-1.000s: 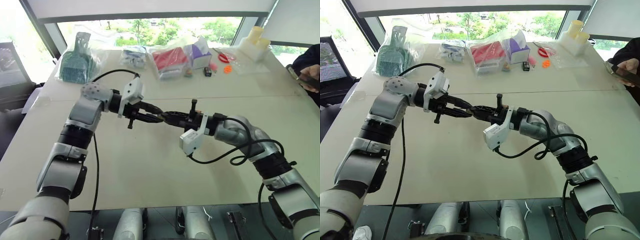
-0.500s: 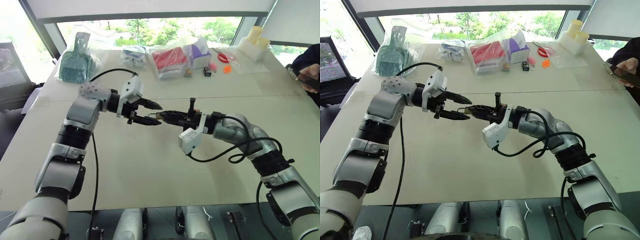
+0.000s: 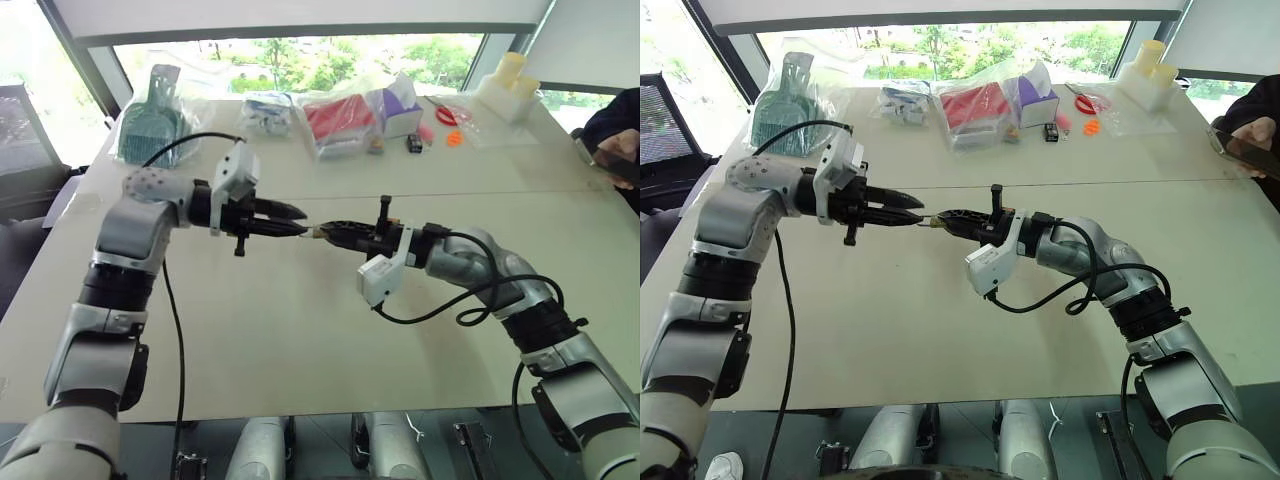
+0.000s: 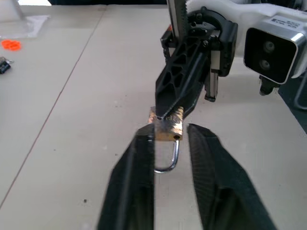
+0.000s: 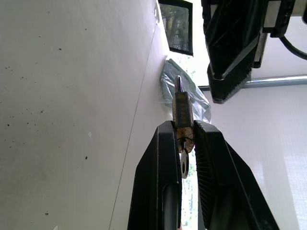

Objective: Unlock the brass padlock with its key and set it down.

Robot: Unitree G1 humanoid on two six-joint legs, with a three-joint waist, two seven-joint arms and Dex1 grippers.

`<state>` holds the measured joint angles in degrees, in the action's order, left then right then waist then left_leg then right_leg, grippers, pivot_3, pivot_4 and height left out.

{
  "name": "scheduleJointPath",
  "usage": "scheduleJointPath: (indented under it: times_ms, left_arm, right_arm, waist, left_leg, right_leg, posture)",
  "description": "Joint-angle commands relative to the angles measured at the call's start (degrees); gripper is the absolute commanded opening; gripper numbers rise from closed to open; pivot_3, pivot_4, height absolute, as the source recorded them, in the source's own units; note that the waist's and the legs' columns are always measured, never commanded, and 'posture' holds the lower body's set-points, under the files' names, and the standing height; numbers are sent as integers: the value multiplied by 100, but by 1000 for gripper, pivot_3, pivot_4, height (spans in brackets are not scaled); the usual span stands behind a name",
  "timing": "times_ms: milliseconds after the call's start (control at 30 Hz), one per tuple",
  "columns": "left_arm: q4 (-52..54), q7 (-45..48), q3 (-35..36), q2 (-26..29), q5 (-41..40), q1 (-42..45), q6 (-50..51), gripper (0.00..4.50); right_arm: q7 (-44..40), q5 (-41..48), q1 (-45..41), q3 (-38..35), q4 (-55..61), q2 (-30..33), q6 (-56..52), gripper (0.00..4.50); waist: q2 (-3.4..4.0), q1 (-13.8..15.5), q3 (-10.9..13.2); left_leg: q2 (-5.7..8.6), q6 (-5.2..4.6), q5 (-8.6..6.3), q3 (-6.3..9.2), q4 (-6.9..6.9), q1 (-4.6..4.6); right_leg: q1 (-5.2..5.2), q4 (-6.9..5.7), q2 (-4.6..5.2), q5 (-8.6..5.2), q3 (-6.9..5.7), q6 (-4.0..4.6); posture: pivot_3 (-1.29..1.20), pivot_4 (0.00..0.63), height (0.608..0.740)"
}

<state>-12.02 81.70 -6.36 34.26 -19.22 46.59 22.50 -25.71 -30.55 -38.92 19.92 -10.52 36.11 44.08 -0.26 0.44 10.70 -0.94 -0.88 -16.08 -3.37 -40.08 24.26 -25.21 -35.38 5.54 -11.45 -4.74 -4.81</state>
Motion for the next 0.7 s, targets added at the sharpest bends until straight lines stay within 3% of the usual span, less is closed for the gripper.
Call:
scheduleJointPath:
  times_ms: [33,467,700]
  left_arm:
    - [165,-34,-111,24,103,-157,-288,43]
    - [-926,-584,-121,-538,431,166,-918,43]
    - [-953,-478,-133,-367,490,41,-999,43]
  right_arm:
    - [30,94,-109,-114,90,-18,15,0]
    - [-53,133,-79,-120,215,-15,-27,0]
    - [-70,107,-60,-85,169,-54,-45,0]
  waist:
    - [0,1,0]
    - [0,10,0]
    - [0,7,0]
  left_leg:
    - [0,0,0,0,0,0]
    - [1,1,1,-3,0,-1]
    - [0,1,0,-4,0,-1]
  right_leg:
    - [0,0,0,0,0,0]
    - [0,-1,0,0,0,0]
    - [0,-2,0,0,0,0]
  posture:
    - [0,150,740]
    - [0,150,740]
    - [0,150,740]
